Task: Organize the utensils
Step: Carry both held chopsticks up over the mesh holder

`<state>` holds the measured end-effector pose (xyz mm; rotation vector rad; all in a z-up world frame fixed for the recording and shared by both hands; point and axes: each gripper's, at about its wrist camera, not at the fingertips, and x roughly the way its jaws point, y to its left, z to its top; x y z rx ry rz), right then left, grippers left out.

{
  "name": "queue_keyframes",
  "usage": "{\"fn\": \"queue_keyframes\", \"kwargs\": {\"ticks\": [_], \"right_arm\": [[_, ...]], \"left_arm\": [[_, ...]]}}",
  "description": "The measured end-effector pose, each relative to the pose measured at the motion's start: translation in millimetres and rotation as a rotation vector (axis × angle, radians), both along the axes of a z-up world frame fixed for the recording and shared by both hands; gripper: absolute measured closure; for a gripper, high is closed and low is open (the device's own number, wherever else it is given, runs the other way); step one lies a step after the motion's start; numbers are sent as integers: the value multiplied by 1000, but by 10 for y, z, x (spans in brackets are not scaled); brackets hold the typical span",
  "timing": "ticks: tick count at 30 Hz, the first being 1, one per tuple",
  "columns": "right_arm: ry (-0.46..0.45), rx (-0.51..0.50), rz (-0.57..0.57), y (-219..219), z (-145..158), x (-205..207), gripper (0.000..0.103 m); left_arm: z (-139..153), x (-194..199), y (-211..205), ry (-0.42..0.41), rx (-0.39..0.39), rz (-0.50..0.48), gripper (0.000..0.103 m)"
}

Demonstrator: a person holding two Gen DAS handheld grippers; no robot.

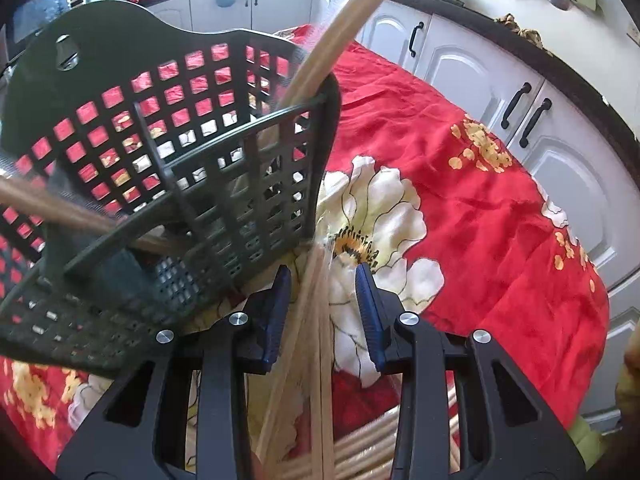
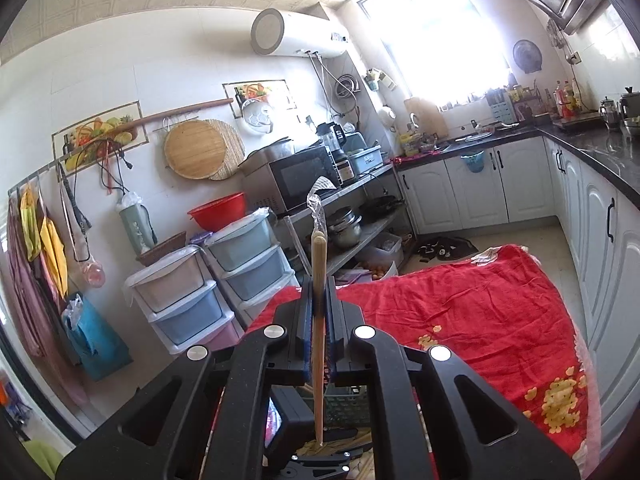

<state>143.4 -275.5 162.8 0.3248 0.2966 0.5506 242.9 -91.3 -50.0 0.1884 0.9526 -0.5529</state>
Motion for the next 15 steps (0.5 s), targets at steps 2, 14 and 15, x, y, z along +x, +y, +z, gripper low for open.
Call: {"fn": "queue_keyframes", "kwargs": {"ticks": [2, 14, 15], "right_arm": [[-1, 0, -1, -10, 5, 9, 97], [-66, -27, 1, 49, 291, 152, 97], [-73, -30, 1, 60, 313, 166, 97]], "left_arm": [[-31, 40, -39, 7, 6, 4, 80], [-11, 117, -21, 5, 17, 20, 99], [27, 100, -7, 0, 12, 16, 100]]}}
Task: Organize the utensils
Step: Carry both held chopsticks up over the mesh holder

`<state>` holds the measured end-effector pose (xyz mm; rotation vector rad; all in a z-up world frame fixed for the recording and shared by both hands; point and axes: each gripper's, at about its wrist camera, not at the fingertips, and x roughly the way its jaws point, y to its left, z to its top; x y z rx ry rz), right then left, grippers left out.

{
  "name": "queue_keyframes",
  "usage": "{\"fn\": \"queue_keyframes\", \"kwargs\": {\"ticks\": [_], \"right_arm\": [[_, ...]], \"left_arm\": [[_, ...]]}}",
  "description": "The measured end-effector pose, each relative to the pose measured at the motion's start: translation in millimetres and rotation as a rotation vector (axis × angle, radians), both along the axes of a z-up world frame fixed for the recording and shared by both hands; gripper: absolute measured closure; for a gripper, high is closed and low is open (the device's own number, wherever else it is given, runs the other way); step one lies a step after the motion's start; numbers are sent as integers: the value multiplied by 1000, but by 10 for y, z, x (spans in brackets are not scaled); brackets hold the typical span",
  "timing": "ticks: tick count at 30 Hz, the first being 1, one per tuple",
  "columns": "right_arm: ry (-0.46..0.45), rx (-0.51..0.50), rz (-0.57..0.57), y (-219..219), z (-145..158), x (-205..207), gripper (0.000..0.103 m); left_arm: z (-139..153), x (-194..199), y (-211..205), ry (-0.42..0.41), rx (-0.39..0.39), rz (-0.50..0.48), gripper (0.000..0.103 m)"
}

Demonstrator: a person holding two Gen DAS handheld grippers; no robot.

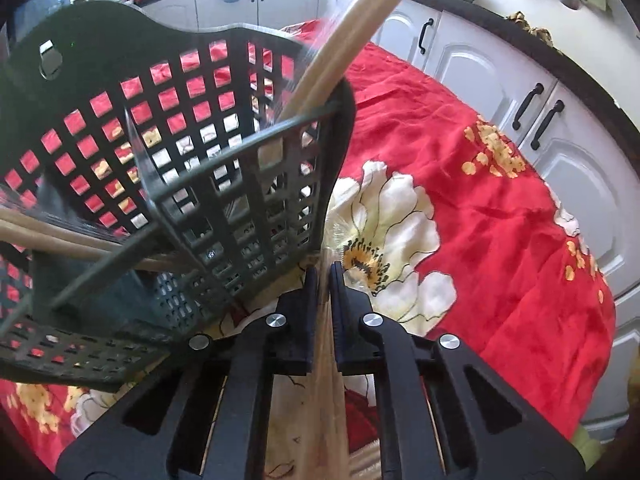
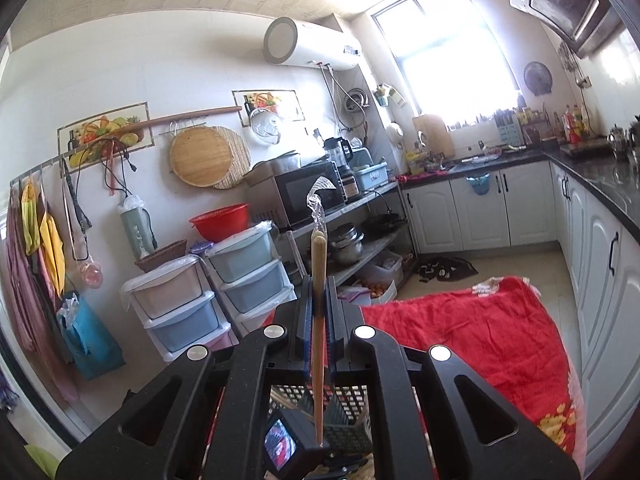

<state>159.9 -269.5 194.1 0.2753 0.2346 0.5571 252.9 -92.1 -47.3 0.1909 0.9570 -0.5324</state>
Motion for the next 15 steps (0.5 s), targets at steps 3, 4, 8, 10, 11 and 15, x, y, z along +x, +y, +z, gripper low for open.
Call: {"fn": "queue_keyframes", "kwargs": {"ticks": [3, 4, 8, 10, 11, 15], "right_arm": [[-17, -2, 4, 29, 62, 34, 97], [-25, -2, 5, 38, 87, 42, 97], [-50, -5, 9, 94, 168, 60, 97], [-63, -6, 13, 124, 208, 65, 97], [-69, -6, 15, 128, 223, 56, 97], [-102, -2, 18, 152, 297, 22, 97]], "left_arm": [[153, -81, 25, -23, -28, -10, 100], [212, -108, 38, -34, -38, -14, 100], [555, -245, 91, -106, -82, -21, 100], [749, -317, 144, -148, -105, -16, 100], [829, -342, 161, -166, -117, -11, 100], [1200, -438, 330, -246, -179, 21, 100]]}}
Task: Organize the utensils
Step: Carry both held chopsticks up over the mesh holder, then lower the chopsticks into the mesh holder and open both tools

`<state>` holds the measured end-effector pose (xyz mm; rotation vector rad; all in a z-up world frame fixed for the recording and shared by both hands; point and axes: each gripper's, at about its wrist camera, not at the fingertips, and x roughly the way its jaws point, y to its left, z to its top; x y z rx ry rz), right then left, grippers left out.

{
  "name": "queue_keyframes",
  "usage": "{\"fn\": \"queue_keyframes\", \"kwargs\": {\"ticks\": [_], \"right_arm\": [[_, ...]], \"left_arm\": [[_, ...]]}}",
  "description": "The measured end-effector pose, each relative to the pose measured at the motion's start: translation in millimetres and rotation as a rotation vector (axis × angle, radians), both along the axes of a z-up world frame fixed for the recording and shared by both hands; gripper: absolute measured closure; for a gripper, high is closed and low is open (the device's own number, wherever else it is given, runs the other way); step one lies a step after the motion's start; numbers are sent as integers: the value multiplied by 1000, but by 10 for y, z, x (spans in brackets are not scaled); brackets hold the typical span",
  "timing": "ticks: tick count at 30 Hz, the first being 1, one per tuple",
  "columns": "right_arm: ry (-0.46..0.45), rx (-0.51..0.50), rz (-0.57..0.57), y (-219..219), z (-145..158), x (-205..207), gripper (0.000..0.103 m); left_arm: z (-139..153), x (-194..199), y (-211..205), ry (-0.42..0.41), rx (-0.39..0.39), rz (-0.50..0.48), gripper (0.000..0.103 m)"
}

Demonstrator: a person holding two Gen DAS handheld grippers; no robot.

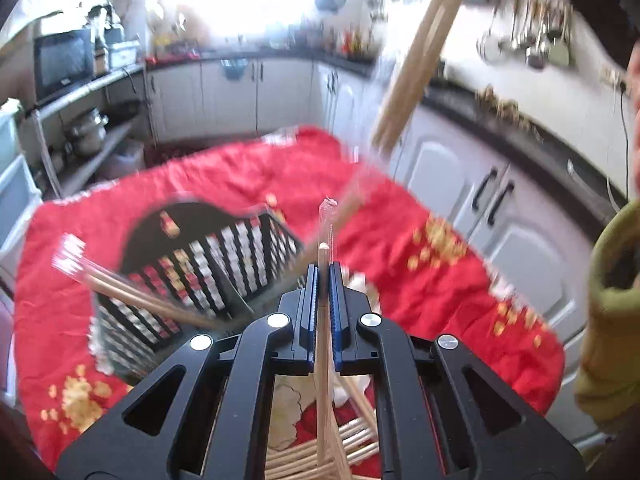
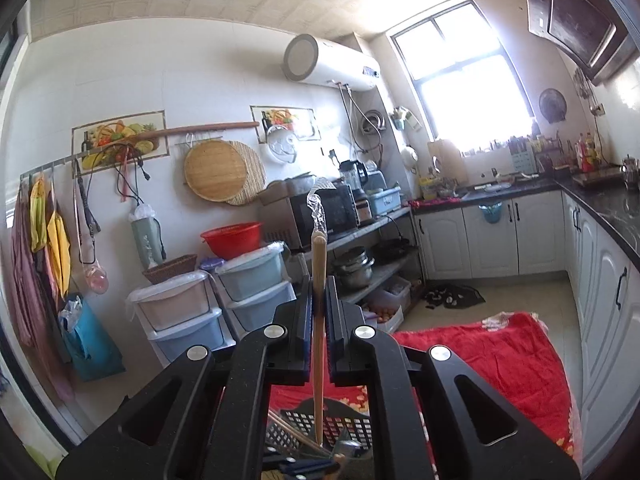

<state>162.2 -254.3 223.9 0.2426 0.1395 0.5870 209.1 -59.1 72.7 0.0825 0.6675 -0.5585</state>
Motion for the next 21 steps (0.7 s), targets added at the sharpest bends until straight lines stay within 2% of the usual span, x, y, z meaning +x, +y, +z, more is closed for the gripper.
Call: {"fn": "queue_keyframes", "kwargs": {"ticks": [6, 14, 17, 21], "right_arm": [[-56, 6, -10, 35, 139, -33, 97], [-106, 22, -33, 41, 232, 0, 97], [-124, 10, -45, 69, 224, 22, 97], [-131, -8, -48, 126, 175, 90, 97]], "left_arm": [[557, -56, 287, -126, -104, 96, 100], [1027, 35, 615, -235, -249, 246, 100], [1137, 62, 656, -278, -268, 290, 100], [1195, 95, 630, -361, -235, 349, 100]]}}
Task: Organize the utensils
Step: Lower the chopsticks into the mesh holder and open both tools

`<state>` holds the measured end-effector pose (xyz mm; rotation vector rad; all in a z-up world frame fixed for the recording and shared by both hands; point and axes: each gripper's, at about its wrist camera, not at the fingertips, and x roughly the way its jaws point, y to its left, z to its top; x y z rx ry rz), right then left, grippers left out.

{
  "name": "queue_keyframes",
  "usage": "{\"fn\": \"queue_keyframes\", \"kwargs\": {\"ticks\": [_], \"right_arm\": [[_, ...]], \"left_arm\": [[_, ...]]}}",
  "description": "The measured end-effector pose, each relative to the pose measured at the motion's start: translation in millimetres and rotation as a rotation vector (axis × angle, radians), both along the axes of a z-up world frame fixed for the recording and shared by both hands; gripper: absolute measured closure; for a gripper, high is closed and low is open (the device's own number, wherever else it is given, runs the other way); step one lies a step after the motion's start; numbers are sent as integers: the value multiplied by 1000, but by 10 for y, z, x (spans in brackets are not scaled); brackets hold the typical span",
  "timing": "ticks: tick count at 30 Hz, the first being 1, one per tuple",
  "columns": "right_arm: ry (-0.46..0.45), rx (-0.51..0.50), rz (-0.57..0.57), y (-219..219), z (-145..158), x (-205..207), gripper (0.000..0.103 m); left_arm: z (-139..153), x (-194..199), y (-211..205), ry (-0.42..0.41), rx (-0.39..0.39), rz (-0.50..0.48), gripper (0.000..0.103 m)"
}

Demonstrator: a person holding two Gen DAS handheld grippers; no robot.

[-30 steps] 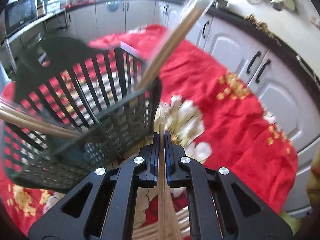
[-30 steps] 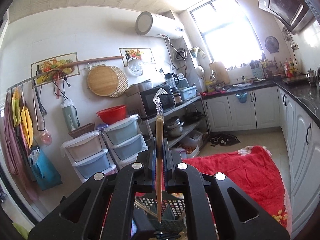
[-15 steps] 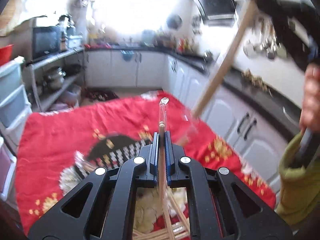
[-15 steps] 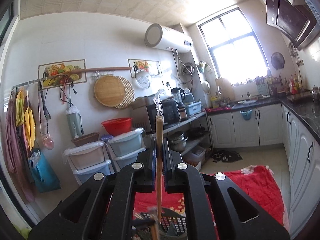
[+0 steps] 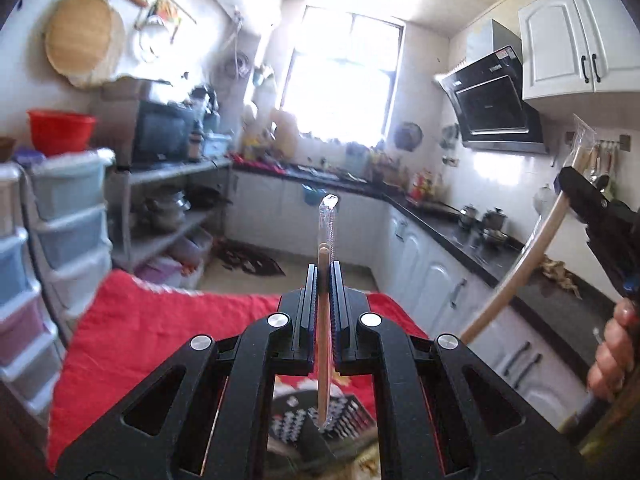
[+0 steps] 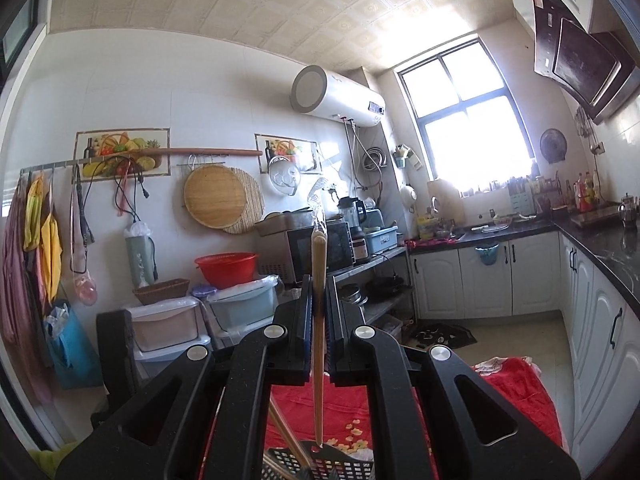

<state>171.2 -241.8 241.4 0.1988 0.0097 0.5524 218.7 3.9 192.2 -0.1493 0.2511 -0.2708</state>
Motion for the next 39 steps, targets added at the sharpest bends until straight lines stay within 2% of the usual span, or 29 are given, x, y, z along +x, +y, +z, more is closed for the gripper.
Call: {"fn": "queue_keyframes", "kwargs": {"ticks": [6, 19, 29, 30, 33, 34, 36, 38, 39], "right_arm": [[31, -36, 8, 180, -201, 144, 97], [160, -155, -35, 550, -952, 528, 97], [235, -201, -87, 637, -1268, 709, 97], [244, -200, -86, 635, -1281, 720, 96], [262, -192, -90, 602, -1316, 729, 75], [264, -188, -89, 584, -1329, 724, 74], [265, -187, -93, 559, -1337, 705, 74], [274, -179, -94, 525, -1341, 692, 68], [279, -174, -95, 498, -1344, 683, 67]], "left_arm": [[-172, 87, 41, 5, -4, 31, 100], [-669, 84, -34, 33, 15, 20, 100], [-816, 117, -63, 72, 18, 0, 100], [-830, 120, -64, 76, 19, -2, 100], [-850, 127, -58, 87, 18, -2, 96], [-863, 122, -54, 93, 16, -3, 91], [-874, 119, -45, 100, 13, -1, 89], [-880, 101, -49, 106, 11, -1, 83], [-881, 98, -38, 107, 8, 0, 76]]}}
